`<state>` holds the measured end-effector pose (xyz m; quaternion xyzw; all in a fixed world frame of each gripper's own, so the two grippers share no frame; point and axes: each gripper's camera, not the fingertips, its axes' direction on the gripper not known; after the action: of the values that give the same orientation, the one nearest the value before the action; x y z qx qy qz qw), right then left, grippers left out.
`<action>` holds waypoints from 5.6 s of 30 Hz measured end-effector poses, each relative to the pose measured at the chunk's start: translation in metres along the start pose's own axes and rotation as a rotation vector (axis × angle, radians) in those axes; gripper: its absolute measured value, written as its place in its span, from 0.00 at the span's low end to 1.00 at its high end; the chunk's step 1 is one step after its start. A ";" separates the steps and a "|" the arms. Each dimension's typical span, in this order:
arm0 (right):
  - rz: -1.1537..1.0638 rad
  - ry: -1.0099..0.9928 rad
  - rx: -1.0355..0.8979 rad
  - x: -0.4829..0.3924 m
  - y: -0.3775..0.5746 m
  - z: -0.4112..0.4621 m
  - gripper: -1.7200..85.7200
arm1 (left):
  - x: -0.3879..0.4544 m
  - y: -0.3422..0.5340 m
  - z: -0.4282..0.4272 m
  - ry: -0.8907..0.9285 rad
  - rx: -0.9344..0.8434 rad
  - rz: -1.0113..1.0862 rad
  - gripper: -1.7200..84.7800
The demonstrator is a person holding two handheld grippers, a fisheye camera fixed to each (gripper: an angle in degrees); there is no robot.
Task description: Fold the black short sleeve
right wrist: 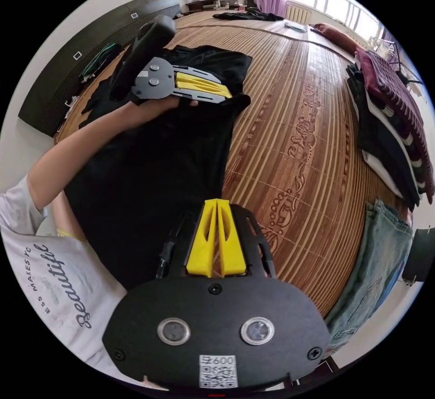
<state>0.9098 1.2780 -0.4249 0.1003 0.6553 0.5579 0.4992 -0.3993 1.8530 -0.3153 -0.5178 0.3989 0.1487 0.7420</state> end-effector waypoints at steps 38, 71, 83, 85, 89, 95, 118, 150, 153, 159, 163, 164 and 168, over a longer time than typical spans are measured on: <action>-0.175 -0.216 0.189 0.270 -0.214 -0.069 0.01 | 0.279 -0.050 -0.249 0.278 -0.242 0.093 0.06; -0.125 -0.320 0.189 0.371 -0.290 -0.112 0.01 | 0.301 -0.106 -0.417 -0.011 -0.140 -0.306 0.04; -0.121 -0.332 0.188 0.382 -0.304 -0.122 0.01 | 0.258 -0.178 -0.485 -0.025 0.014 -0.365 0.11; -0.121 -0.331 0.188 0.383 -0.306 -0.124 0.01 | 0.246 -0.216 -0.487 0.053 0.087 -0.304 0.13; -0.116 -0.349 0.192 0.386 -0.309 -0.125 0.01 | 0.211 -0.300 -0.444 0.342 -0.016 -0.222 0.16; -0.123 -0.340 0.199 0.384 -0.311 -0.128 0.01 | 0.179 -0.348 -0.441 0.423 -0.115 -0.174 0.11; -0.092 -0.355 0.194 0.373 -0.312 -0.120 0.01 | 0.118 -0.500 -0.458 0.476 -0.121 -0.271 0.04; -0.147 -0.246 0.168 0.296 -0.315 -0.090 0.01 | 0.096 -0.491 -0.431 0.346 0.044 -0.335 0.03; -0.156 -0.235 0.170 0.289 -0.316 -0.089 0.01 | 0.128 -0.510 -0.408 0.425 0.050 -0.235 0.02; -0.137 -0.265 0.175 0.287 -0.317 -0.085 0.01 | 0.161 -0.528 -0.317 0.218 -0.118 -0.217 0.03; -0.131 -0.191 0.221 0.278 -0.300 -0.114 0.01 | 0.165 -0.508 -0.292 0.195 -0.078 -0.213 0.03; -0.063 -0.204 0.366 0.282 -0.287 -0.138 0.01 | 0.167 -0.499 -0.284 0.179 -0.056 -0.219 0.03; -0.011 -0.148 0.496 0.259 -0.295 -0.146 0.01 | 0.181 -0.480 -0.257 0.071 -0.032 -0.175 0.03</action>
<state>0.7982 1.2588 -0.8284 0.2567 0.7342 0.3685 0.5091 -0.0919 1.3889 -0.1757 -0.5676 0.3758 0.0711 0.7291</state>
